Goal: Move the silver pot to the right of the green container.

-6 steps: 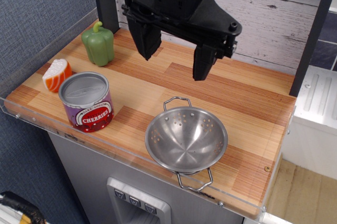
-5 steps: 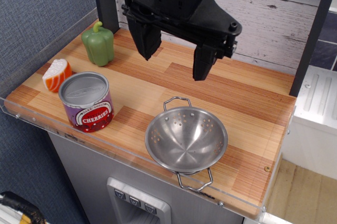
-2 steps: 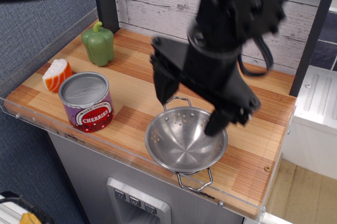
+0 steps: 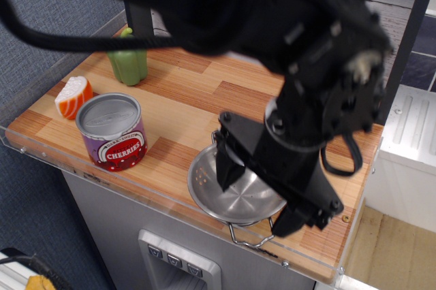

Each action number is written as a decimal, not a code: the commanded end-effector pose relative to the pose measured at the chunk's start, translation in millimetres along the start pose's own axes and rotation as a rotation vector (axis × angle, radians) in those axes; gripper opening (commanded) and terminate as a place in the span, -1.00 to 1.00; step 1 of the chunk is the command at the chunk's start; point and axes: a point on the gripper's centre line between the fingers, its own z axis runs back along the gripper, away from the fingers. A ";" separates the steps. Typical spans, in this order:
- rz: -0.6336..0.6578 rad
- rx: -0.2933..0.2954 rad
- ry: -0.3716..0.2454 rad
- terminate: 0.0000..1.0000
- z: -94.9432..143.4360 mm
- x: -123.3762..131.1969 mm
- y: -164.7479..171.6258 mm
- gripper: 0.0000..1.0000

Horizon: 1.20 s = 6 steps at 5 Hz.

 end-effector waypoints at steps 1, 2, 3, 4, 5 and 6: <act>-0.014 -0.067 -0.052 -1.00 -18.8 3.9 -8.2 1.00; 0.001 -0.021 -0.089 -1.00 -18.7 15.9 -6.8 1.00; 0.009 0.033 -0.064 -1.00 -25.9 20.6 -6.6 1.00; 0.017 0.040 -0.043 -1.00 -31.8 17.6 -6.6 1.00; 0.026 0.065 -0.018 -1.00 -35.3 17.6 -6.2 -1.00; 0.028 0.065 -0.008 -1.00 -34.5 16.2 -5.9 -1.00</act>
